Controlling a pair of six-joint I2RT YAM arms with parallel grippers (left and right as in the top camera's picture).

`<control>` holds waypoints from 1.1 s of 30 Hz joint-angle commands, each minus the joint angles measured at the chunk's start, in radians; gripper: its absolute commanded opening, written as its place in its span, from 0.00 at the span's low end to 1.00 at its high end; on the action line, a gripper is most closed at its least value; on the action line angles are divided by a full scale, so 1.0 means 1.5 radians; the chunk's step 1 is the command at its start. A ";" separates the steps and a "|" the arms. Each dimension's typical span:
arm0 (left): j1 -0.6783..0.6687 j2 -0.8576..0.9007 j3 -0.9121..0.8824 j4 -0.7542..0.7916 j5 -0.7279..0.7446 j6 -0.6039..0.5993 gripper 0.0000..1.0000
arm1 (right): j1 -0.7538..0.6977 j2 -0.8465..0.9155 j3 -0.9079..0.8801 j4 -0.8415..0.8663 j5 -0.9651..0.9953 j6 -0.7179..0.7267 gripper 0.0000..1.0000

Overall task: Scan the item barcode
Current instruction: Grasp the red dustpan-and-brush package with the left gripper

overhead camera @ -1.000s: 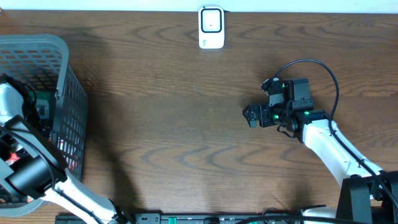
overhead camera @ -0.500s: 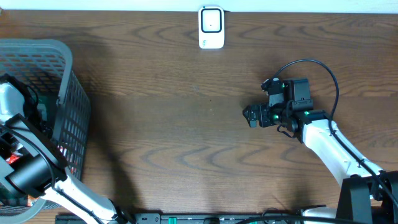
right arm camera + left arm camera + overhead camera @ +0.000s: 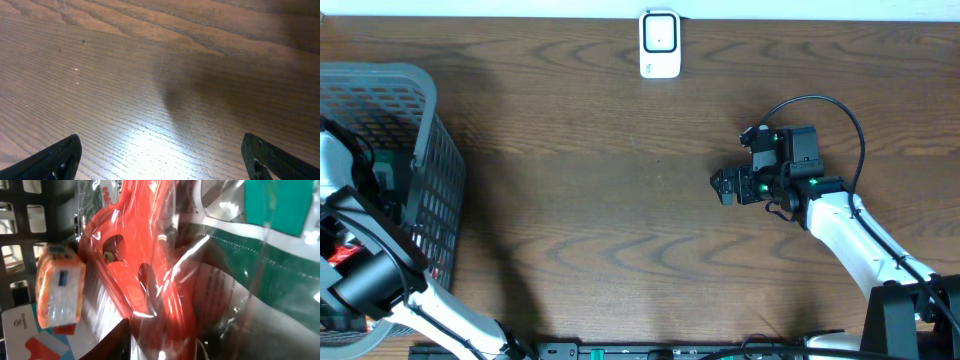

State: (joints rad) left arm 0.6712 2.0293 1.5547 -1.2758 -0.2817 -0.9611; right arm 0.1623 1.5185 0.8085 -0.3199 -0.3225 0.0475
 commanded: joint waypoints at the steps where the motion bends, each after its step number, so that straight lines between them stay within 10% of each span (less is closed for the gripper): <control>1: -0.011 -0.018 0.021 0.027 0.060 0.007 0.25 | 0.006 0.004 -0.004 0.003 -0.008 -0.008 0.99; 33: -0.041 -0.080 0.023 0.059 0.090 0.022 0.07 | 0.006 0.004 -0.004 0.004 -0.008 -0.008 0.99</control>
State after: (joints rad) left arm 0.6125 1.9324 1.5661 -1.1748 -0.1188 -0.9382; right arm 0.1623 1.5185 0.8085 -0.3168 -0.3225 0.0475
